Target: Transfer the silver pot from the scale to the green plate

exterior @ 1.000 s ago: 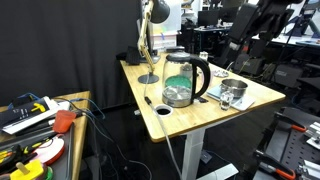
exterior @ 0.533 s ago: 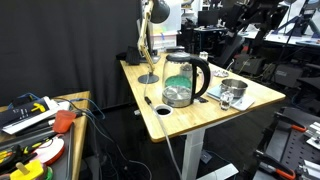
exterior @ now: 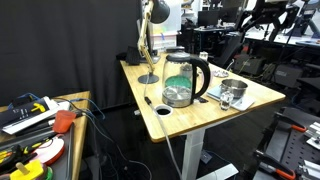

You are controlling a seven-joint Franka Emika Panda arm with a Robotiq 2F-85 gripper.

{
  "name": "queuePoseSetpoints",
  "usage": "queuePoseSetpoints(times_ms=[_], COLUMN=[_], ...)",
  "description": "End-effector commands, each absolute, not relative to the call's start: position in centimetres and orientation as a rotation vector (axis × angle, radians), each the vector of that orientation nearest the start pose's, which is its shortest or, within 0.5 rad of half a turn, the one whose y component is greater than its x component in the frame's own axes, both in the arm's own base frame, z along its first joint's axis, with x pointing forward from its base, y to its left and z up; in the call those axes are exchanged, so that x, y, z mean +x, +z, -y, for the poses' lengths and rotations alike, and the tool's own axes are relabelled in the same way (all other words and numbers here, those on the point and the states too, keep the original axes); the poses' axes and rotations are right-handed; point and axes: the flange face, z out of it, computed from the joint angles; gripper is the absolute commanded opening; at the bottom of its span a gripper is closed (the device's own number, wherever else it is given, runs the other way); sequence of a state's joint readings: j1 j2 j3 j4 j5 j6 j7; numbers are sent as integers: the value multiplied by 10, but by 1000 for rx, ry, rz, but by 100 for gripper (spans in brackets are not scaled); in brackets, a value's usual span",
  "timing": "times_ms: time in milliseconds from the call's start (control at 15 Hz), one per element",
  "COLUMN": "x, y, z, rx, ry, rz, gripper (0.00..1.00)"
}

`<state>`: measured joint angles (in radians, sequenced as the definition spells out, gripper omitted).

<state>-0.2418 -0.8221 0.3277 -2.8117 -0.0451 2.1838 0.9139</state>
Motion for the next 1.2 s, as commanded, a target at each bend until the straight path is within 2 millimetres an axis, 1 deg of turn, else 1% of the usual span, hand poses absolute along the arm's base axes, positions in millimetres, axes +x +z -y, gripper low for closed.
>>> queuePoseSetpoints(times_ms=[0, 400, 533, 667, 733, 1133], x=[319, 319, 328, 337, 345, 387], y=[429, 429, 423, 412, 402, 359], z=[-17, -18, -14, -10, -6, 16], rx=[-2968, -2966, -2958, -2970, -2967, -2918], ry=[-443, -443, -378, -277, -226, -62], rz=[-1420, -1426, -1428, -1396, -1399, -1459], gripper=[100, 100, 100, 100, 100, 100])
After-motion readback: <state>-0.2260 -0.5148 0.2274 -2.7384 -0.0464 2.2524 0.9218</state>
